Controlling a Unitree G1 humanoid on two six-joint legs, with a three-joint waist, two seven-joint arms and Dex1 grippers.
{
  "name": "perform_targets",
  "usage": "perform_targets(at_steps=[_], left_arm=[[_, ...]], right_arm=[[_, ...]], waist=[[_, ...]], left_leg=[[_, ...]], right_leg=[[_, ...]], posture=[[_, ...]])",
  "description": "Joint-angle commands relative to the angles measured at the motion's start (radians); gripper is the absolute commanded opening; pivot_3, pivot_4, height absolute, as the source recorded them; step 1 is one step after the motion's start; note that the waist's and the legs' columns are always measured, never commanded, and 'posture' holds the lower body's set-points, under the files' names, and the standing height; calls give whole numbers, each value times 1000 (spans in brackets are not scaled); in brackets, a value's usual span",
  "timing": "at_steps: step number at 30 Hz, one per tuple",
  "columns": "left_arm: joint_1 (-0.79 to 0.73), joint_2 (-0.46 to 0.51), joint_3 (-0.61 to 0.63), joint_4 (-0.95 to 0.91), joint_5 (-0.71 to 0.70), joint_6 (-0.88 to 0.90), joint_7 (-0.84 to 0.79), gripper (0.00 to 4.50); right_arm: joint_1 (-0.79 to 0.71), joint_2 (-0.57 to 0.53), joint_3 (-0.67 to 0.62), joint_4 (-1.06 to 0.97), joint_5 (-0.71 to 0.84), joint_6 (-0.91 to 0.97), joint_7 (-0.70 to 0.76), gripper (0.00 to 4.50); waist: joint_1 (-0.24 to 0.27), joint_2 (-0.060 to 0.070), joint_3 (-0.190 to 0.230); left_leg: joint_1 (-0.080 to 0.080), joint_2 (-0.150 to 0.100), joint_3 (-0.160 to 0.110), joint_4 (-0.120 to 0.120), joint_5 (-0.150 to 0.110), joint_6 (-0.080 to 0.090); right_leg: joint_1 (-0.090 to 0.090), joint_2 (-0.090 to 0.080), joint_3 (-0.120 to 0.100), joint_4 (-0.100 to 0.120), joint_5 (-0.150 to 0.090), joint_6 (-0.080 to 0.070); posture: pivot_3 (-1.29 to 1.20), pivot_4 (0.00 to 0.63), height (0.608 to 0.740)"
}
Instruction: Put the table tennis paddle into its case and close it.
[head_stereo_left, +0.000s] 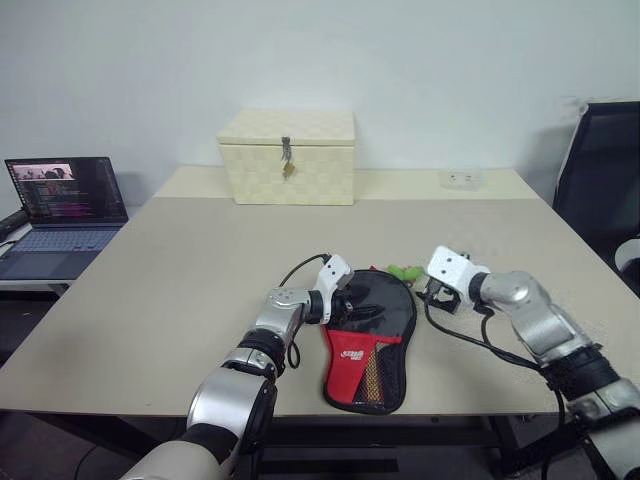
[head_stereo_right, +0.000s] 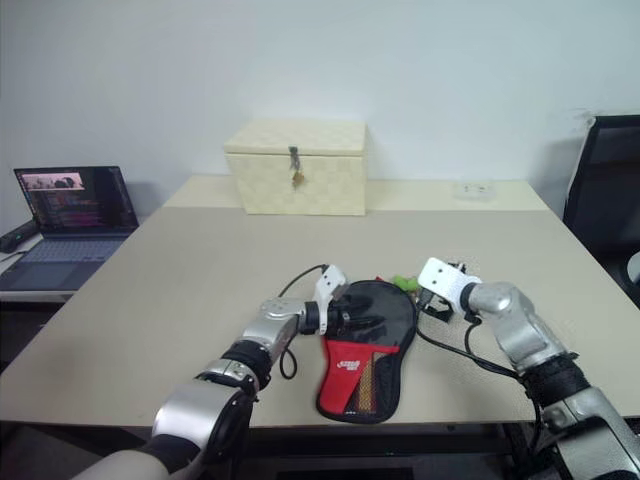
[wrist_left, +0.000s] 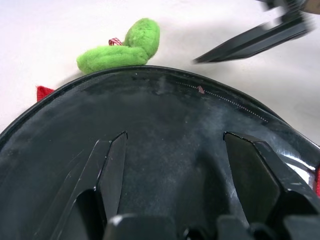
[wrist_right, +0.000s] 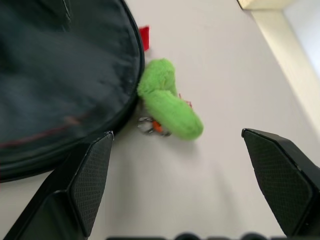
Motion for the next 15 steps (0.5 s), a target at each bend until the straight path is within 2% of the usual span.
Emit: perform_targets(at_steps=[1,6,7,9,15], left_arm=[[0,-7,-2,-13,-6,-4,5,3327],[4,-2,-1,-15,-7,3,9,3327],[4,-2,-1,-15,-7,3,10,3348],[5,-4,-2,-16,-6,4,11,3353],[10,-13,-6,-6,-3,8,21,3353]], right_arm=[[-99,34,19,165,-86,-171,-70,4500],[-207,103,66,395,-172,-329,-112,4500],[-218,112,71,428,-184,-350,-116,4319],[-232,123,73,472,-197,-386,-114,3875],[-224,124,60,488,-205,-424,-83,1737]], waist=[[2,0,0],[1,0,0],[2,0,0],[2,0,0],[2,0,0]], left_leg=[[0,0,0,0,0,0],[0,1,0,0,0,0],[0,1,0,0,0,0],[0,1,0,0,0,0],[0,1,0,0,0,0]], right_leg=[[0,0,0,0,0,0],[0,-1,0,0,0,0],[0,-1,0,0,0,0],[0,-1,0,0,0,0],[0,-1,0,1,0,0]], posture=[[0,150,740],[0,150,740],[0,150,740],[0,150,740],[0,150,740]])
